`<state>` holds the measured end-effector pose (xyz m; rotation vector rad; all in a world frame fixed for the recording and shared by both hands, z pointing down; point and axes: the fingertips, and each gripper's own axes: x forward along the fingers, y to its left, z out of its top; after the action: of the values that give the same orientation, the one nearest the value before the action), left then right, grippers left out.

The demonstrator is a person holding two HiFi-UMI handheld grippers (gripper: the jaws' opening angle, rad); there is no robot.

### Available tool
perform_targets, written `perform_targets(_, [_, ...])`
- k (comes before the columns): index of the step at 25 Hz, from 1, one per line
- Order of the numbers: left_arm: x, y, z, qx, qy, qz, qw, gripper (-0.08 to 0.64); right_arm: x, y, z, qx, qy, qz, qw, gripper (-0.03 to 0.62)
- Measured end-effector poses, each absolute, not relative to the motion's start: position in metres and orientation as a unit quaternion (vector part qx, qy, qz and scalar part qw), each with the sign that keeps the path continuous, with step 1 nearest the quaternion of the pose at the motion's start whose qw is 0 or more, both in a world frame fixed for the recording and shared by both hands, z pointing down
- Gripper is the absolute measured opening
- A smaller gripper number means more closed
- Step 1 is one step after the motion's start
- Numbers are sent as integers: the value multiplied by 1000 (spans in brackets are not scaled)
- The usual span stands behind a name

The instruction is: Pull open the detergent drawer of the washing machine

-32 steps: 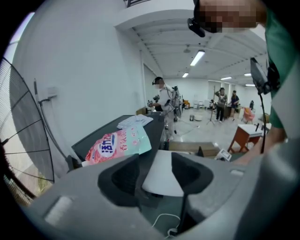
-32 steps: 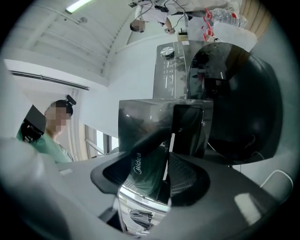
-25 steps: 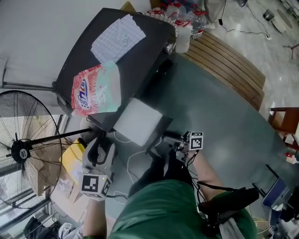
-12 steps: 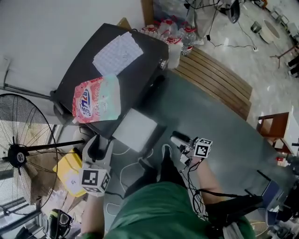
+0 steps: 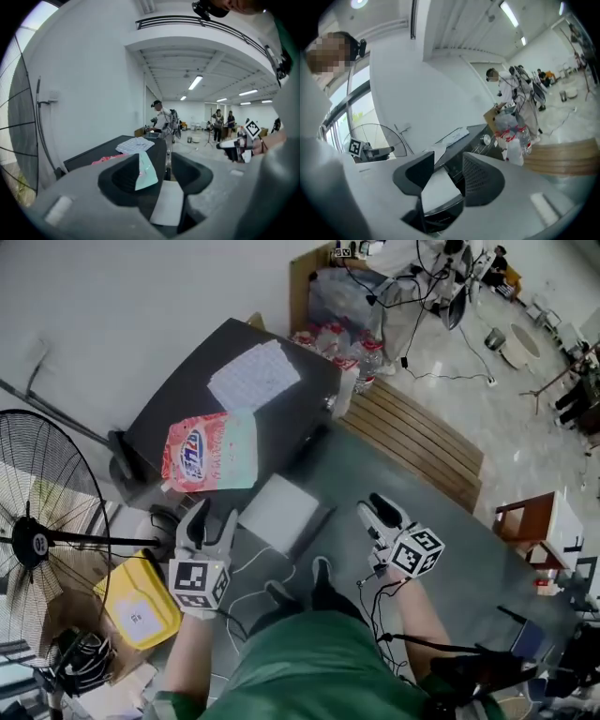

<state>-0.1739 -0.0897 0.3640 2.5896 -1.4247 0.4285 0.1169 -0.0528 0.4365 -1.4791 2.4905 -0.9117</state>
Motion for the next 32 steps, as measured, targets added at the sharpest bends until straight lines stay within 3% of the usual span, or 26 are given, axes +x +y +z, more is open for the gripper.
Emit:
perform_targets(6, [-185,-79,341,876,-464,113,63,212,90,-43,363,-555,810,-190,4,156])
perform_targets(17, [-199,-65,312,885,-456,78,49,207,35,-27,272,-586,810,-26,-19,117])
perform_targets(32, [-191,-53,251,871,-489,52,1,206,18,-32,224,-548,834,61,-27,117])
